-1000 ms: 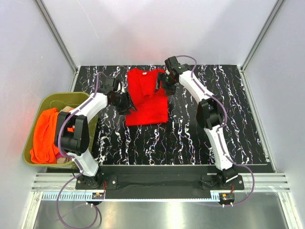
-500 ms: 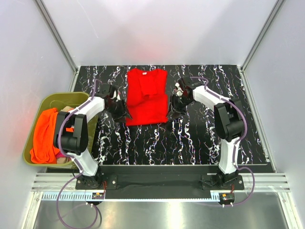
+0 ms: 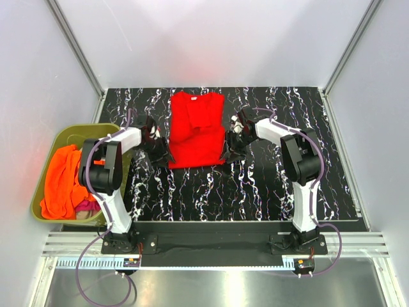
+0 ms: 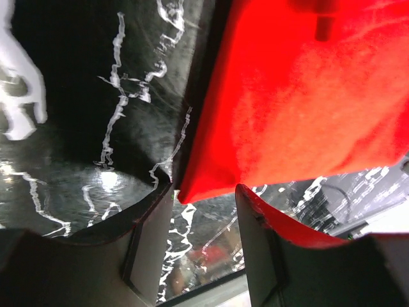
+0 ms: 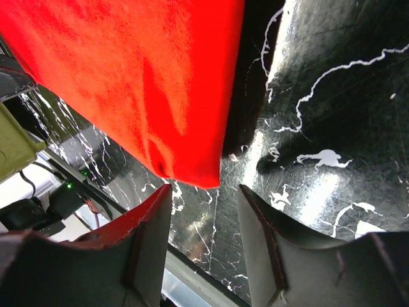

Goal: Fold and stack the t-shirts
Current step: Fold the tshirt

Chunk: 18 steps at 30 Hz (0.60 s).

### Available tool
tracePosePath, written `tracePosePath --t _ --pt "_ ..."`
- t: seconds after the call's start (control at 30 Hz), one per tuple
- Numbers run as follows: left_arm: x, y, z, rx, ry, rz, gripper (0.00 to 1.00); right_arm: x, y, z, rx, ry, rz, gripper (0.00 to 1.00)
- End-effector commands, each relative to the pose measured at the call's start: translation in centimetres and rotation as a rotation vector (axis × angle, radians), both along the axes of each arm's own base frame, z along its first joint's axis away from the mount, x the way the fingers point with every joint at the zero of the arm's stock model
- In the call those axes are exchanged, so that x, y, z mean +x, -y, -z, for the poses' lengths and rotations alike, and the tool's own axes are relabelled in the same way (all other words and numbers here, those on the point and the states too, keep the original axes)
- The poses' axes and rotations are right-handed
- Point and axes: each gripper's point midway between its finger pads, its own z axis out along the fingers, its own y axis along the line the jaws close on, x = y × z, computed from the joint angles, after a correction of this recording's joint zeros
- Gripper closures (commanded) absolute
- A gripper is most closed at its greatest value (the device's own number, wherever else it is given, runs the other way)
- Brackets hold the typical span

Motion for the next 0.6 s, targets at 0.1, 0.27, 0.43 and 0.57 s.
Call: tracePosePath --t 0.1,0.27,0.43,0.57 --pt "0.5 0.2 0.2 -0.012 0.009 0.023 0.50 0.5 -1.0 0.1 0.052 0.020 -0.045 0.47" --pt "0.3 0.2 0.6 -0.008 -0.001 0.024 0.59 0.6 -0.9 0.6 0.039 0.016 -0.043 0.53" --pt "0.2 0.0 1.0 -0.003 -0.016 0.021 0.82 0.5 -0.8 0.5 0.038 0.015 -0.039 0.81" --pt "0.4 -0.7 0.9 0.038 -0.005 0.017 1.00 0.6 0.0 0.0 0.017 0.015 -0.010 1.00"
